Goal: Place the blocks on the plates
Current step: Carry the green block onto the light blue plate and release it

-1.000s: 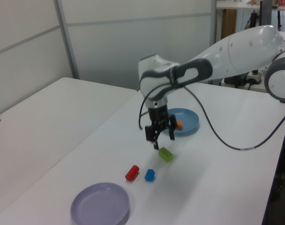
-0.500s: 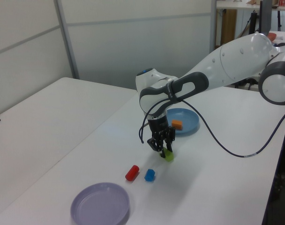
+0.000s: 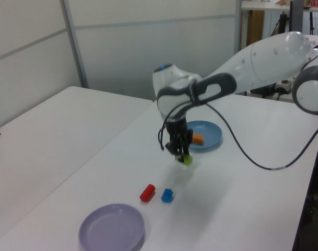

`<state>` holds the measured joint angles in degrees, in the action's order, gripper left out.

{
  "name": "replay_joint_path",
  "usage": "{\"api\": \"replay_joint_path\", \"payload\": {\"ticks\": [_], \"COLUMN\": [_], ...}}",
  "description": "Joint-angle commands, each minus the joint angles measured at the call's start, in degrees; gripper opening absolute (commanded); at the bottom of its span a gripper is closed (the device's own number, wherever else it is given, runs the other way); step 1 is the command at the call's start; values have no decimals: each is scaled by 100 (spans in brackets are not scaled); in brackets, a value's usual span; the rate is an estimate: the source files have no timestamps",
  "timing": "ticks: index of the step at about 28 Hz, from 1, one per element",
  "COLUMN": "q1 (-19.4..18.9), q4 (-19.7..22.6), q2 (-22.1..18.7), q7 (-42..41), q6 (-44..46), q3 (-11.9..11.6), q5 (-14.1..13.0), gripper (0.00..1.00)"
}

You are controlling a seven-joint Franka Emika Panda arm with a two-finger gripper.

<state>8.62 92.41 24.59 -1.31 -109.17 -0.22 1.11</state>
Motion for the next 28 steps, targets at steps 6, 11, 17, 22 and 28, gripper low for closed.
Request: {"api": "replay_joint_path", "payload": {"ticks": [6, 11, 17, 22, 28], "q1": [622, 842, 1212, 1431, 1519], "q4": [-373, -364, -364, -364, -355], "q2": [-86, 37, 257, 336, 529], "q7": [-1502, -1925, -1952, -2136, -2286], "q6": [-271, -868, -1537, -1696, -1704], "q3": [-66, -75, -75, -66, -66], "q5": [355, 486, 697, 882, 900], "gripper": [0, 0, 0, 0, 0]}}
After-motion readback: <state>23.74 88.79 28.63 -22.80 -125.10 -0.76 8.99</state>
